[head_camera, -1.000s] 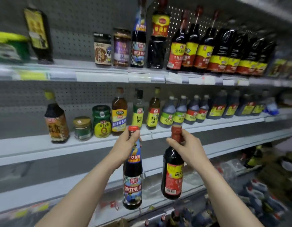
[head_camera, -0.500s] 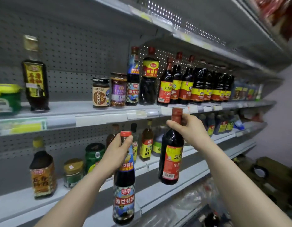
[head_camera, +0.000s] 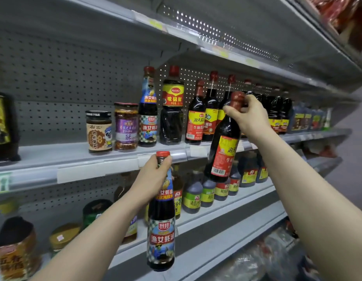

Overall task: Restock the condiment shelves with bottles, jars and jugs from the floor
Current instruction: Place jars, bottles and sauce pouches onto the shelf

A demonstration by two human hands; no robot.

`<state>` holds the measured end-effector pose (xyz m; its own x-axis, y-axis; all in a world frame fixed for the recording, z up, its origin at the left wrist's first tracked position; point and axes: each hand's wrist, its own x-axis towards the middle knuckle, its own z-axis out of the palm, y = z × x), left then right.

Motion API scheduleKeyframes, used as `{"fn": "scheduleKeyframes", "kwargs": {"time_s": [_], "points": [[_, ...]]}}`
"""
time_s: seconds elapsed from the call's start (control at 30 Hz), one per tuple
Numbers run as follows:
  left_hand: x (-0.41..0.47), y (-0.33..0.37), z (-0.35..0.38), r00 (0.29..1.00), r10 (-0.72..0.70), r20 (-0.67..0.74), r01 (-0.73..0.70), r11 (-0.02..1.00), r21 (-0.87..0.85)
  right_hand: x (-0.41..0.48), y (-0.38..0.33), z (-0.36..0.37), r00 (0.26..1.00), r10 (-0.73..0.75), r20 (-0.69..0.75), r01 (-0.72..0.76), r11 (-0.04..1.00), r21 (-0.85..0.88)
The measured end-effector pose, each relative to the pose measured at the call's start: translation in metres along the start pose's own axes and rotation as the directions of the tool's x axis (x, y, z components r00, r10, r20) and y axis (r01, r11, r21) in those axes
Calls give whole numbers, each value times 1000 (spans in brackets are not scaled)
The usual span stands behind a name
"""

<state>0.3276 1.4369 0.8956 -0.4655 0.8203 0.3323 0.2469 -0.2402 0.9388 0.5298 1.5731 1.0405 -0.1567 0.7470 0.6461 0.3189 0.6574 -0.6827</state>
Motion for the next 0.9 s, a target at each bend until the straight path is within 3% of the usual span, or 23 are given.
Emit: {"fn": "scheduleKeyframes", "kwargs": {"time_s": [0.3, 0.43, 0.67, 0.9], "points": [[66, 16, 79, 997, 59, 56, -64, 994, 83, 83, 14, 18, 993, -114, -19, 114, 994, -2], [81, 14, 99, 988, 74, 136, -81, 996, 45, 106, 14, 31, 990, -139, 11, 138, 990, 8], [110, 4, 107, 985, 46, 166, -67, 990, 126, 127, 21, 55, 995, -105, -1, 105, 994, 25], [135, -2, 107, 973, -11, 229, 3, 999, 34, 138, 23, 66, 993, -118, 11, 118, 993, 31]]}}
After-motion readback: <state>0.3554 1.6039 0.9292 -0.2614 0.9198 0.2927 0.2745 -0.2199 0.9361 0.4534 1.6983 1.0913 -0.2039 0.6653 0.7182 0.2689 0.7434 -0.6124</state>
